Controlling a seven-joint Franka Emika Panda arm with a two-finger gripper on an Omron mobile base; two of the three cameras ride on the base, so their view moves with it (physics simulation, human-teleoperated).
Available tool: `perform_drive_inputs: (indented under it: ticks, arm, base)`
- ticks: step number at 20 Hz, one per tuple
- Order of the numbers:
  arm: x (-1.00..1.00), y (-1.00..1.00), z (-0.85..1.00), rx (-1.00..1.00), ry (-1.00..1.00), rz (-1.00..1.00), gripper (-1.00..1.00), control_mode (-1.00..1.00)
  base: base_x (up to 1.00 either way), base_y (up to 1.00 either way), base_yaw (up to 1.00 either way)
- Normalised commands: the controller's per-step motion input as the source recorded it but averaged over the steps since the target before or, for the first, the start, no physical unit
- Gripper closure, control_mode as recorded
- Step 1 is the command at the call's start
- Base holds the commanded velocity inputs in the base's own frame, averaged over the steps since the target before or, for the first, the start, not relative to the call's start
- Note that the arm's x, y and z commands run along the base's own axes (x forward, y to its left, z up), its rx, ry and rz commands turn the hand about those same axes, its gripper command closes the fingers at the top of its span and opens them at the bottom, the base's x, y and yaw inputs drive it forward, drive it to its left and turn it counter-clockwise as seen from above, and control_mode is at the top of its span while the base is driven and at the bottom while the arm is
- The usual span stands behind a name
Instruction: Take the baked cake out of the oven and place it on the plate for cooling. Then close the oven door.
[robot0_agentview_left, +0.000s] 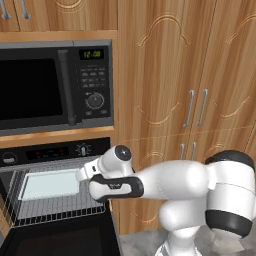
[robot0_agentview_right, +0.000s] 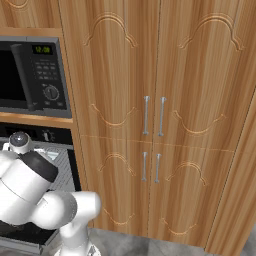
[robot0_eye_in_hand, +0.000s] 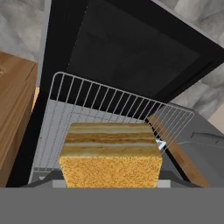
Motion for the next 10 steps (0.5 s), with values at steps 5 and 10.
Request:
perform_drive_inputs:
  ticks: [5,10]
  arm:
    - [0.00,0.00,0.00,0.00,0.00,0.00,1.00,-1.00]
    - [0.00,0.00,0.00,0.00,0.00,0.00,1.00,1.00]
  base:
    - [0.00,0.00,0.00]
    - [0.00,0.00,0.00]
